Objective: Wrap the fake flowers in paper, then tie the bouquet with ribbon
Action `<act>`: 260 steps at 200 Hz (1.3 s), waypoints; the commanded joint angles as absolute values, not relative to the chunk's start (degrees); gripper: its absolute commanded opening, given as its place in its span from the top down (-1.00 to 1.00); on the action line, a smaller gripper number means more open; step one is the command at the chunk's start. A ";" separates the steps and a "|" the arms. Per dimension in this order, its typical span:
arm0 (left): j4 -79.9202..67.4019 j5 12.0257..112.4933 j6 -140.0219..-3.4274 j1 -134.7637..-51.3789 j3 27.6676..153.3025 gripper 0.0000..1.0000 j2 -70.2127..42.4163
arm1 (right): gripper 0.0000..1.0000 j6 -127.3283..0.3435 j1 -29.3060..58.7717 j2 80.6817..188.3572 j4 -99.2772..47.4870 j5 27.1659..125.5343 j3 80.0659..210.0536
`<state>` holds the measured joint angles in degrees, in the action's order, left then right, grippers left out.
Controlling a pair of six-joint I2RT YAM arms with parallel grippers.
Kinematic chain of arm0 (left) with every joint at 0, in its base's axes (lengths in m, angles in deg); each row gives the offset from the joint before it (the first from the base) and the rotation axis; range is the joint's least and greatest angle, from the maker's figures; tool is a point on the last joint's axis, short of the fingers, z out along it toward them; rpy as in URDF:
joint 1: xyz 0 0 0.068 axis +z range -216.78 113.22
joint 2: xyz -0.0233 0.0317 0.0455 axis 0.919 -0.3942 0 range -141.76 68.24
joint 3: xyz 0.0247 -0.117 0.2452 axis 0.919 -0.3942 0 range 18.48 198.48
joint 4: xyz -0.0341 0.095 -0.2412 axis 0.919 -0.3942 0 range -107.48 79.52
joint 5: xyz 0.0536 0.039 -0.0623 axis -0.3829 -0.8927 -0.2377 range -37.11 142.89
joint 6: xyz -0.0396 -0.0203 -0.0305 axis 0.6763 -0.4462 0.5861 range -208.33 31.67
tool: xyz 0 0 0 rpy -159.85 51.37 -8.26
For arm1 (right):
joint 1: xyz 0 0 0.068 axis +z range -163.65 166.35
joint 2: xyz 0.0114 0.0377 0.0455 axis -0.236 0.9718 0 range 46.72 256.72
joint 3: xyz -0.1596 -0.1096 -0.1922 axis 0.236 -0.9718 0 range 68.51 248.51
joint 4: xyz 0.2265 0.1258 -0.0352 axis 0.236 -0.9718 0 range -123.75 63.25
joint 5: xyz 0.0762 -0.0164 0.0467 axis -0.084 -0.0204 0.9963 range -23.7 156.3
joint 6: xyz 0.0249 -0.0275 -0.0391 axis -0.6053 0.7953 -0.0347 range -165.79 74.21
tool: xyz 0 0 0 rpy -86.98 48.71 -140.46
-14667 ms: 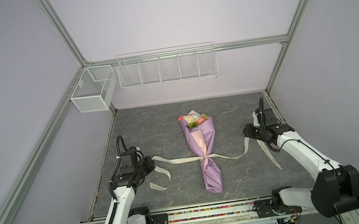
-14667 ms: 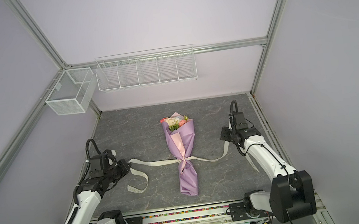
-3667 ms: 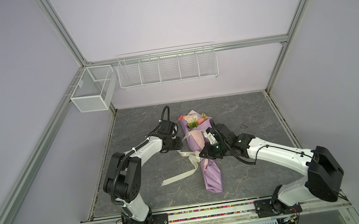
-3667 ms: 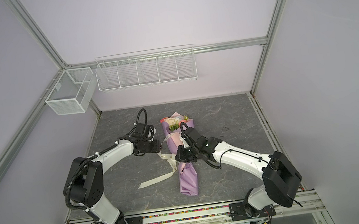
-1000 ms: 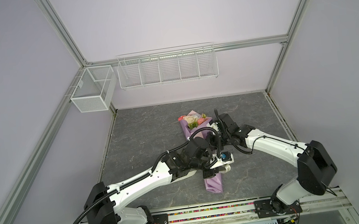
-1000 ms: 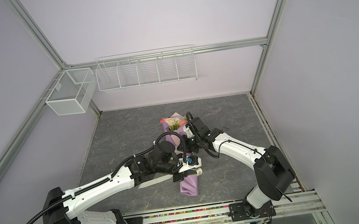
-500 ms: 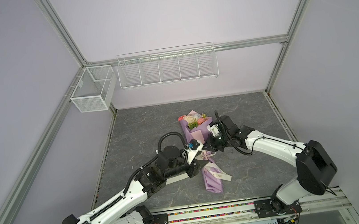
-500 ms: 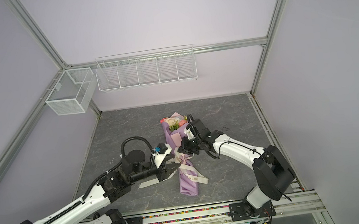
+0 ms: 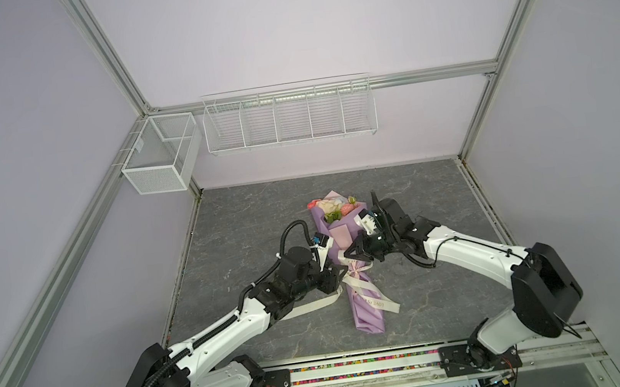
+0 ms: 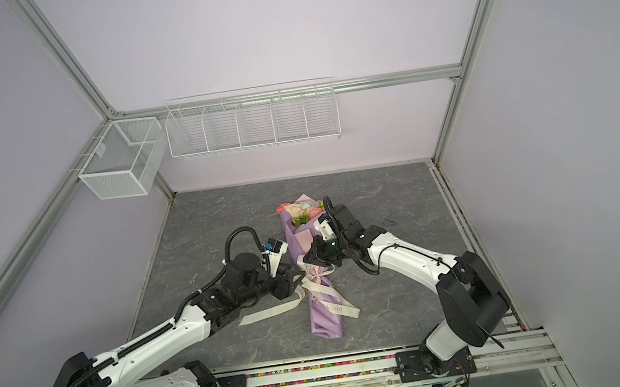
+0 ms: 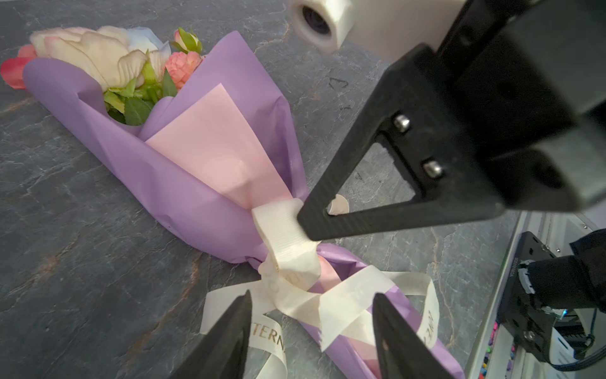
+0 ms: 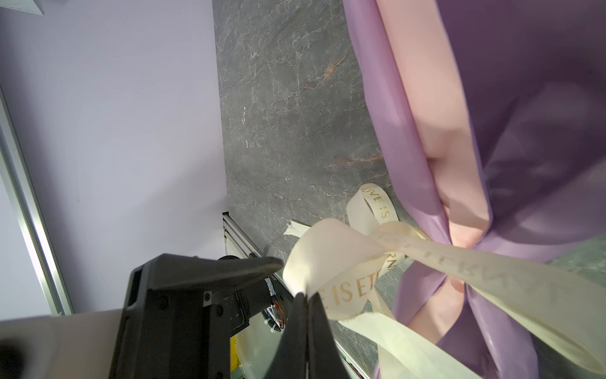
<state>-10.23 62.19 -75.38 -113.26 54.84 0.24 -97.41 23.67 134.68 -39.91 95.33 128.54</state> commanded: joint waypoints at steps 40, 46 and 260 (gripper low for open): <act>-6.14 61.61 -78.58 -112.84 58.98 -0.15 -4.40 | 0.86 -97.65 24.14 132.94 -38.09 97.20 127.86; -6.41 61.57 -78.67 -112.84 59.12 -0.13 -4.72 | 0.86 -97.65 24.20 132.94 -38.00 97.40 127.83; -12.95 63.90 -74.16 -112.84 60.58 1.00 -2.35 | -0.09 -67.47 31.66 120.96 -56.23 89.22 115.41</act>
<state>-11.67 62.43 -75.73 -113.02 58.21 -3.26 -77.91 29.11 119.93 -52.00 90.72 114.64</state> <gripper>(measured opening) 0.049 0.543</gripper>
